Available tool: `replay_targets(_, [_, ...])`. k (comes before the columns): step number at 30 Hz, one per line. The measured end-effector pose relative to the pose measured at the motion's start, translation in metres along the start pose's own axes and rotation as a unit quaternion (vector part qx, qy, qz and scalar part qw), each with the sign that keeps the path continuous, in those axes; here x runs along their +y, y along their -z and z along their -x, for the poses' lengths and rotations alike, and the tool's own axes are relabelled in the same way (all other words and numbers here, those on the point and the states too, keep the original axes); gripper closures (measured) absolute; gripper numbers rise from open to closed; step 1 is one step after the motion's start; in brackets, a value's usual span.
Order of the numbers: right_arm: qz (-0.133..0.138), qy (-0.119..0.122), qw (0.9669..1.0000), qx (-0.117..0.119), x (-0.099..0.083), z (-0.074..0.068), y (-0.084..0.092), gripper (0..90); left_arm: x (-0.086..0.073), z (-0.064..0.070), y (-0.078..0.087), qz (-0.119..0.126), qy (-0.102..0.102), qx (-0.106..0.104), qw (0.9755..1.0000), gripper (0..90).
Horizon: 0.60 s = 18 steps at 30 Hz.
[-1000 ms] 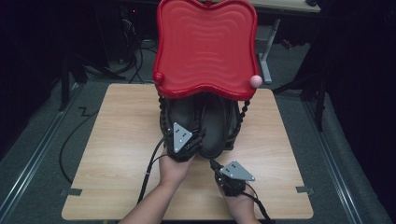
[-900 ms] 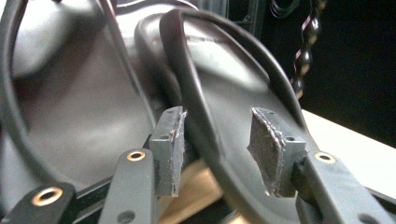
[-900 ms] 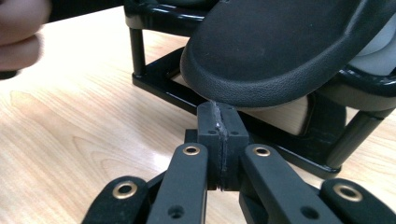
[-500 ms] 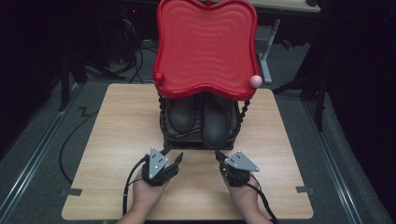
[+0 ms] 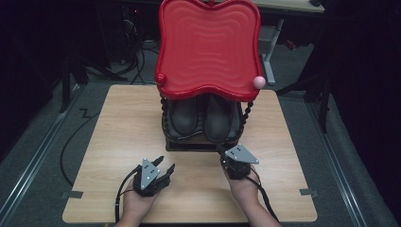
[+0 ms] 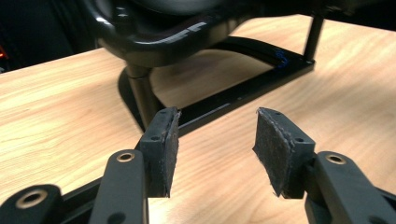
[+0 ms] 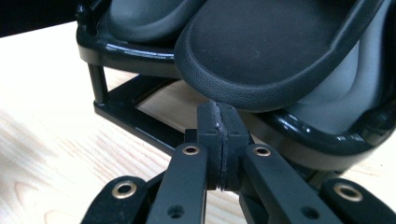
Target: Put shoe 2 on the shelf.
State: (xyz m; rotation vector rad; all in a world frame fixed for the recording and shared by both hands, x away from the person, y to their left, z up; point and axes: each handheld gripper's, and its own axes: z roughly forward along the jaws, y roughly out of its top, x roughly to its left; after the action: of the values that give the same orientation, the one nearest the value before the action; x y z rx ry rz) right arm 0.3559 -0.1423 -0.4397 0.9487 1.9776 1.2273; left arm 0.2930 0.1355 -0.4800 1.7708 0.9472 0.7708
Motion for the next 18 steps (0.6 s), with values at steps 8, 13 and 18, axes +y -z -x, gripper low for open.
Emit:
replay_targets(8, [0.001, -0.012, 0.9999, -0.010, 0.007, 0.005, -0.008, 89.5, 0.000, 0.004, 0.000, -0.002, -0.008, -0.006, 0.9999, 49.6])
replay_targets(13, [-0.002, -0.013, 0.9998, -0.017, 0.010, 0.010, -0.011, 89.4, 0.000, 0.003, -0.001, -0.003, -0.004, -0.008, 1.0000, 49.6])
replay_targets(18, [-0.003, -0.011, 0.9997, -0.020, 0.016, 0.013, -0.016, 89.1, 0.001, 0.005, -0.002, -0.004, -0.005, -0.010, 0.9999, 49.3])
